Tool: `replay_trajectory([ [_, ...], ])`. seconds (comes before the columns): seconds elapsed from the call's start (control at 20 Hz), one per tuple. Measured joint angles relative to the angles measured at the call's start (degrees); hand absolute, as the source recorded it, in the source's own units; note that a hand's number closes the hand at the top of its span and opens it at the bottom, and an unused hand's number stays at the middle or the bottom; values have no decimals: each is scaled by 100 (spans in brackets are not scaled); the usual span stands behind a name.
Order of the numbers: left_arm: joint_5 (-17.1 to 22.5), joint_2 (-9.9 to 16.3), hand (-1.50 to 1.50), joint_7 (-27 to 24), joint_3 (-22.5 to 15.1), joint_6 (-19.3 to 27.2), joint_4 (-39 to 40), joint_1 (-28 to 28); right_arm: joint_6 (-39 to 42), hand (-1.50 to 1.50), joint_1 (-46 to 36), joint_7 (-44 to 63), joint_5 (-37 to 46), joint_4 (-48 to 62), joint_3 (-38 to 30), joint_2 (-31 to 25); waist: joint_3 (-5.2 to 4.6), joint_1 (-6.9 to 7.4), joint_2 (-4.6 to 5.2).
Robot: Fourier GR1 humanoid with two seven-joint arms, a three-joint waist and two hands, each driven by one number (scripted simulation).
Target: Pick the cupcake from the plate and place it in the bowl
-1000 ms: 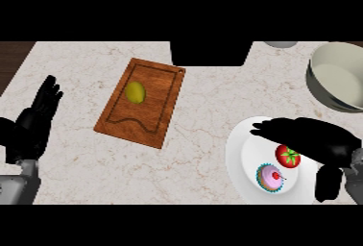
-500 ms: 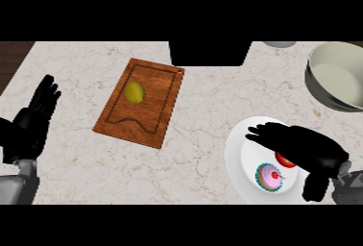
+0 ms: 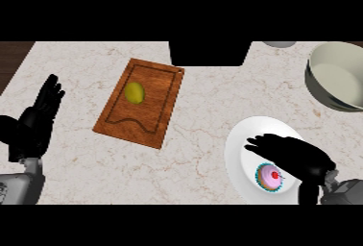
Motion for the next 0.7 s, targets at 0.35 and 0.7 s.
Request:
replay_trajectory([
  [0.35, -119, -114, 0, 36, 215, -215, -176, 182, -36, -150, 143, -149, 478, 111, -190, 380, 0, 1, -1],
  [0.7, -280, -263, 0, 157, 269, -256, -302, 146, 125, 150, -120, -347, 794, 712, -155, 786, -7, 10, -3],
])
